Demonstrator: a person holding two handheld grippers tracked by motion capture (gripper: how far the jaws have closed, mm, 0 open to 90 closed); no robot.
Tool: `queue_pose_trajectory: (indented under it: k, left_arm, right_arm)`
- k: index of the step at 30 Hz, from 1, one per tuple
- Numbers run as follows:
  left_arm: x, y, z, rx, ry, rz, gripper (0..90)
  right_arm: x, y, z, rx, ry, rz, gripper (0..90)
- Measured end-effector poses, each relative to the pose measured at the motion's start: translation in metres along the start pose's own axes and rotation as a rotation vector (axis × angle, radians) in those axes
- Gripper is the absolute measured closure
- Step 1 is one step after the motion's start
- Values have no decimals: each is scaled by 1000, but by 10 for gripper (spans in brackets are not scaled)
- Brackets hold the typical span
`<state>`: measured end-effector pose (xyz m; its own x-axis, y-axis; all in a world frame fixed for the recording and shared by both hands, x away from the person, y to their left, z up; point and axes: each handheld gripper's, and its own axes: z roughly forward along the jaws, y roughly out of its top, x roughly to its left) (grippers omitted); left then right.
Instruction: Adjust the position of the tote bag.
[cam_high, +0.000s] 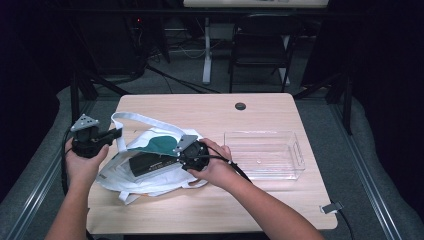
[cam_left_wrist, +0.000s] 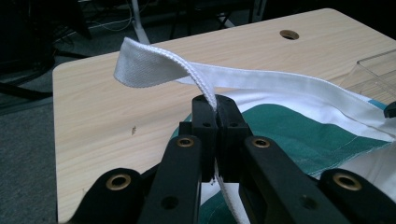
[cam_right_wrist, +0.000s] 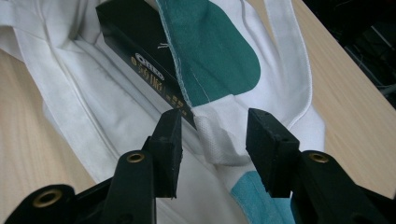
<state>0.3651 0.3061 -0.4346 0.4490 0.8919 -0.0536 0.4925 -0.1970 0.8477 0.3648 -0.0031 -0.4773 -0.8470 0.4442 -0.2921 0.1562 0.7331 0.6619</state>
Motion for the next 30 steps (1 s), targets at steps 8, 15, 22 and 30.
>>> queue_pose_trajectory:
  k: [8, 15, 22, 30]
  left_arm:
    - [1, -1, 0, 3, -3, -2, 877]
    - [1, -3, 2, 14, -4, 4, 877]
    - [0, -4, 3, 29, -6, 16, 876]
    - [0, -6, 4, 51, -6, 24, 874]
  right_arm:
    - [6, -1, 6, 27, -24, -53, 649]
    - [5, -1, 4, 39, -24, -49, 776]
    - [4, 0, 3, 39, -15, -29, 816]
    - [-1, 3, -3, 27, -13, -9, 822]
